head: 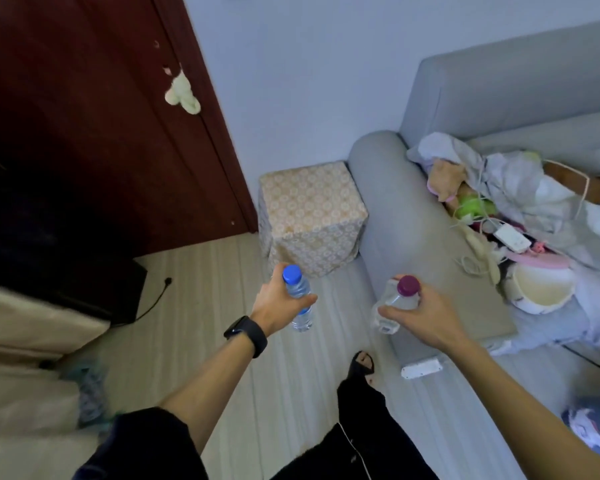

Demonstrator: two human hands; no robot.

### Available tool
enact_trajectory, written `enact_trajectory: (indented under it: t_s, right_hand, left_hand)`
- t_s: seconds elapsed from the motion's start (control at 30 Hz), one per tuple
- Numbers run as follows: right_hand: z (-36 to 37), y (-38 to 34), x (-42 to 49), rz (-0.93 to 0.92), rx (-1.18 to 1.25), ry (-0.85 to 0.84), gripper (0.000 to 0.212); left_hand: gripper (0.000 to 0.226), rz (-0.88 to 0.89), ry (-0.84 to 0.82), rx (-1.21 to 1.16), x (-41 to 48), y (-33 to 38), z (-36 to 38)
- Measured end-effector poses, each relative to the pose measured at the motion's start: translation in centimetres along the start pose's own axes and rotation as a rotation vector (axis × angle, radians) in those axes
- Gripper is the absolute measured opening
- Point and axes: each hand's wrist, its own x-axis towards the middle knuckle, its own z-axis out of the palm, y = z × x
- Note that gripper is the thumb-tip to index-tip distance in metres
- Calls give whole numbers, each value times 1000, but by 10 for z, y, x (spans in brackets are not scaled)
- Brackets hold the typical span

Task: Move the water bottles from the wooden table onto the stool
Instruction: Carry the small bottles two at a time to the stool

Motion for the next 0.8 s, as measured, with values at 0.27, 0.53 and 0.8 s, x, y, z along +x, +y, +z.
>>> enact_trajectory:
  t_s: [0.27, 0.53, 0.8]
  right_hand:
    - [-48, -47, 177, -63, -174, -74, 60]
    - [-42, -93, 338, -70, -239, -151, 66]
    - [-19, -104, 451, 108, -102, -132, 57]
  left_hand:
    - [48, -94, 138, -105, 144, 55, -7]
    - [52, -125, 120, -130, 304, 70, -21]
    - [50, -155, 15, -174, 443, 78, -27]
